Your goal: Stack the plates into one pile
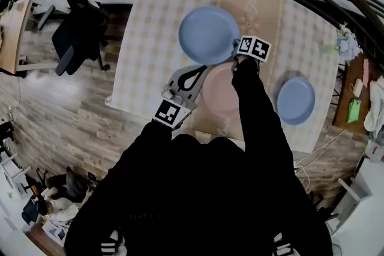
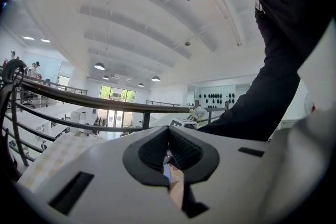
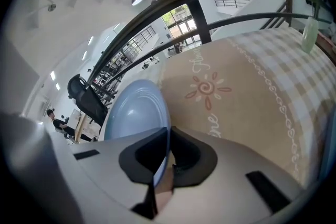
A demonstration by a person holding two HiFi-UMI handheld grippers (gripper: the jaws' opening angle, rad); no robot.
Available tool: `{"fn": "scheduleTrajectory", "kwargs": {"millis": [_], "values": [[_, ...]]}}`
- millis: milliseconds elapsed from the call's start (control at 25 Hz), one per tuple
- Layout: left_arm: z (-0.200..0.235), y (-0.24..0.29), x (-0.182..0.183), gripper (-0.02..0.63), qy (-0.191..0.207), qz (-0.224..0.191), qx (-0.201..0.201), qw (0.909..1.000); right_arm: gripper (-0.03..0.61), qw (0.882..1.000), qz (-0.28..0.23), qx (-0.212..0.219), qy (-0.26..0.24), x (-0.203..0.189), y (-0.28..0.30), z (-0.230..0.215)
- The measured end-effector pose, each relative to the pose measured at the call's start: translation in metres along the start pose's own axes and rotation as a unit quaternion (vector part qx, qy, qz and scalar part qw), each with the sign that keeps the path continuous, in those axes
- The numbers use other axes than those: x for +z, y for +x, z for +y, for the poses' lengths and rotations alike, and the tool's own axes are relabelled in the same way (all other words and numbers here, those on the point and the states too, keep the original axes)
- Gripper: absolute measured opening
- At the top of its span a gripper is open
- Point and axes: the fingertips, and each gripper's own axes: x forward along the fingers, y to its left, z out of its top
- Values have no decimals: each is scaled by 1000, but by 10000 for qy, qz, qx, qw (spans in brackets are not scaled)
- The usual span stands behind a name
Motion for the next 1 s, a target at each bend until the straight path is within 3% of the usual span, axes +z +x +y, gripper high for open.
{"fn": "scheduleTrajectory", "kwargs": {"millis": [480, 1000], "values": [[-23, -24, 9, 18, 141, -94, -122, 9998, 20, 9998, -73, 181, 86, -18, -51, 6], [-67, -26, 13, 18, 257, -83, -601, 9978, 21, 9988, -21, 292, 386, -73, -109, -35]]}}
